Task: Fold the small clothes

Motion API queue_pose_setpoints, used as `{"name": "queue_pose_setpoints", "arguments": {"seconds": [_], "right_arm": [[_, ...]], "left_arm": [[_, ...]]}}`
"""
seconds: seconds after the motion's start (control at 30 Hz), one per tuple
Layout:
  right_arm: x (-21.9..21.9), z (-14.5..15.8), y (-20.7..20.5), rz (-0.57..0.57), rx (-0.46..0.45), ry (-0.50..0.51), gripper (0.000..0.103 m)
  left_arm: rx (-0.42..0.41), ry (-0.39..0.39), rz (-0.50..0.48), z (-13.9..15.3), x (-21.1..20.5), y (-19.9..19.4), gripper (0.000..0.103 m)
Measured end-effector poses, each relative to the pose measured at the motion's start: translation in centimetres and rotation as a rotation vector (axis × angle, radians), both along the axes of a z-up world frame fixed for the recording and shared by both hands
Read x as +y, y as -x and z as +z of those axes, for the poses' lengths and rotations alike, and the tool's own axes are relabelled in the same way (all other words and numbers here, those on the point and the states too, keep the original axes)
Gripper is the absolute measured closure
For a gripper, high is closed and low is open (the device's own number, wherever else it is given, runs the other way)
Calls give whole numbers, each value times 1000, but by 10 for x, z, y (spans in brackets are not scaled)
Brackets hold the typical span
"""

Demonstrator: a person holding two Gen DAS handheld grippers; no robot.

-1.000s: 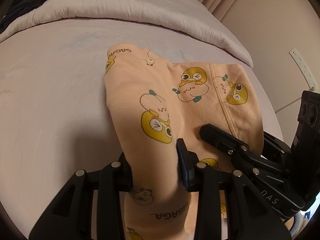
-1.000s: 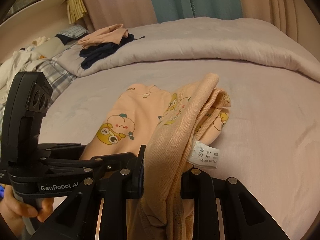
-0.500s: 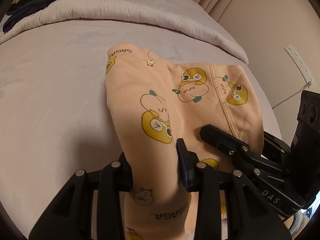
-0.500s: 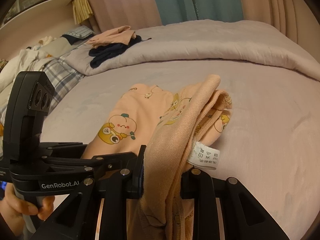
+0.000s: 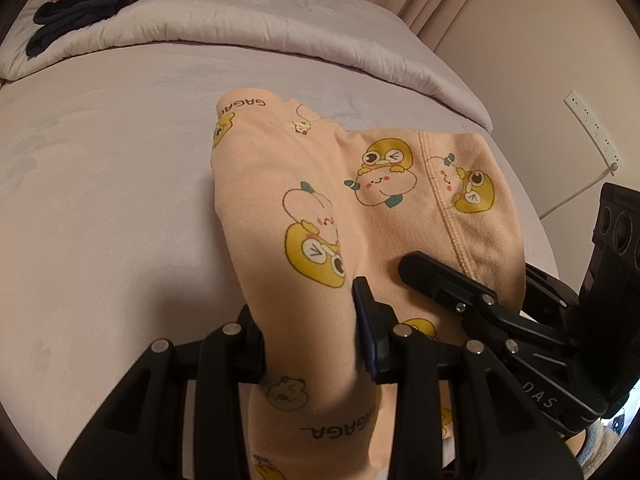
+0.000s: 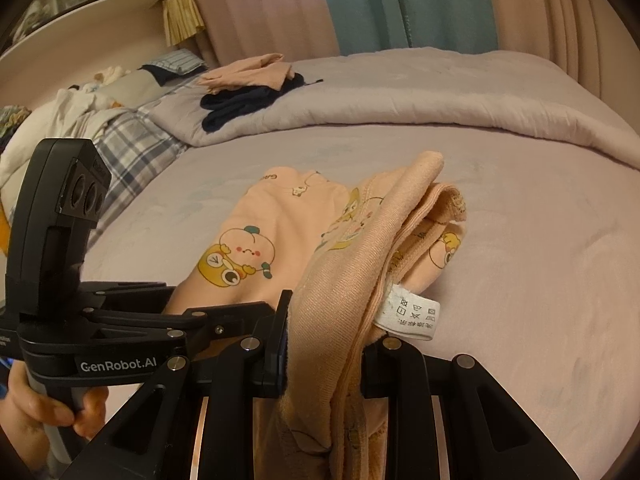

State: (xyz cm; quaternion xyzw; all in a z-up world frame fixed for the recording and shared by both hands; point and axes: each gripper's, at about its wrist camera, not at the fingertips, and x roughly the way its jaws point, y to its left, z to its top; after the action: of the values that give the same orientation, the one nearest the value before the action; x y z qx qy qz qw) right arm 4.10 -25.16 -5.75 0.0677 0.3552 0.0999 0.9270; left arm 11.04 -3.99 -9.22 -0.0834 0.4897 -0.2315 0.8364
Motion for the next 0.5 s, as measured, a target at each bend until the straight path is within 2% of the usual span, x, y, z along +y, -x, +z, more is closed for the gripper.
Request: {"name": "queue_pose_setpoints", "arguments": {"seconds": [0.5], "right_arm": [[36, 13, 8, 74, -37, 28, 76]], "left_arm": [[-43, -1, 51, 19, 35, 29, 68]]}}
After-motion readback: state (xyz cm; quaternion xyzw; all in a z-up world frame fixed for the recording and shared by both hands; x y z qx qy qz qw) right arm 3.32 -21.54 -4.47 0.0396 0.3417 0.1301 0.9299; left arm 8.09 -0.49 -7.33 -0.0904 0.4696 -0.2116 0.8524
